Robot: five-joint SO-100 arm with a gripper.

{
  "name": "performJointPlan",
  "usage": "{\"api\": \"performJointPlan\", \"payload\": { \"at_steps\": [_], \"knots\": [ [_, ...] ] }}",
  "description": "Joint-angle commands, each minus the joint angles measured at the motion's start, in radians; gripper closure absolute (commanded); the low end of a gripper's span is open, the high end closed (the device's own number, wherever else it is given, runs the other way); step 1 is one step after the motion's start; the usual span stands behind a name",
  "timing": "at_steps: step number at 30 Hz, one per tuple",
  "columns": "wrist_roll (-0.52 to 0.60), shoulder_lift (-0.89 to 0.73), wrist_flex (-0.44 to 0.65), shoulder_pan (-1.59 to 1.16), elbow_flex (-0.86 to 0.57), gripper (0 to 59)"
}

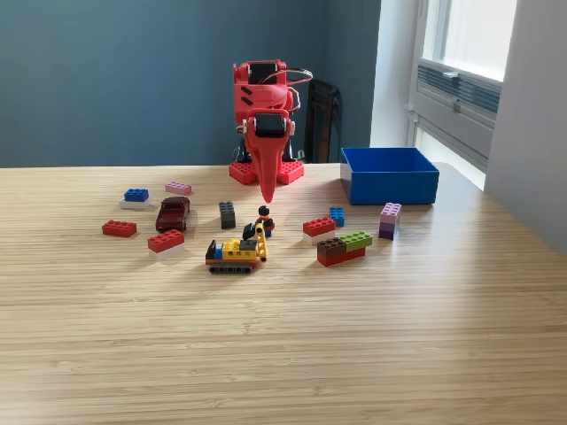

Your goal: Grasp a lego block and put it in the bin.

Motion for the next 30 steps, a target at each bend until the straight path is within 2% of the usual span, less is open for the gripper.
{"api": "performJointPlan", "payload": {
  "at_steps": [1,20,30],
  "knots": [
    [-0.006,0.008,-0.020,0.005,0.006,58.5],
    [-0.003,0.008,-0.018,0.006,0.006,58.5],
    [0.048,0.008,-0.018,0.008,-0.009,58.5]
  ]
}}
